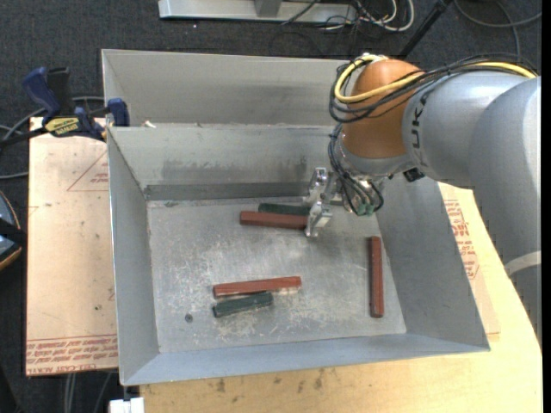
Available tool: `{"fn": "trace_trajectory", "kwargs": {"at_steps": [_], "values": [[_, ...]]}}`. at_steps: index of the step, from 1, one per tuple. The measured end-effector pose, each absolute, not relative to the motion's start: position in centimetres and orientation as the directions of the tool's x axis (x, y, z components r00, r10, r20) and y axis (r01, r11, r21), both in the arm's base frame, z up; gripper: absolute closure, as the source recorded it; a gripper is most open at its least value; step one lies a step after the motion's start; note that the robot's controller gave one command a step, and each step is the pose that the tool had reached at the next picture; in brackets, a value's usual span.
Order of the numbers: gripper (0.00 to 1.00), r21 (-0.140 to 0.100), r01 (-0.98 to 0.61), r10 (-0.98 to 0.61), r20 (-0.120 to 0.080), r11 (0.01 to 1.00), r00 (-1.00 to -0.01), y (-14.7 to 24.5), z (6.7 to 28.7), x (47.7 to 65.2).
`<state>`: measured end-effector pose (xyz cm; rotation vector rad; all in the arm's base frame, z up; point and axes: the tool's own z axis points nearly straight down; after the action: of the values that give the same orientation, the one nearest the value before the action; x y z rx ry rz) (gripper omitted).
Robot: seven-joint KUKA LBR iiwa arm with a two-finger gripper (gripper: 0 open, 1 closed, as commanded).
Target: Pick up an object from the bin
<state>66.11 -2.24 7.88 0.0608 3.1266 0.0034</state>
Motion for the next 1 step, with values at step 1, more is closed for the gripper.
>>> {"fn": "trace_trajectory", "kwargs": {"at_steps": [1], "values": [[1.00, 0.002, 0.039, 0.039, -0.014, 0.999, -0.999, -2.24, 7.88, 66.11]]}}
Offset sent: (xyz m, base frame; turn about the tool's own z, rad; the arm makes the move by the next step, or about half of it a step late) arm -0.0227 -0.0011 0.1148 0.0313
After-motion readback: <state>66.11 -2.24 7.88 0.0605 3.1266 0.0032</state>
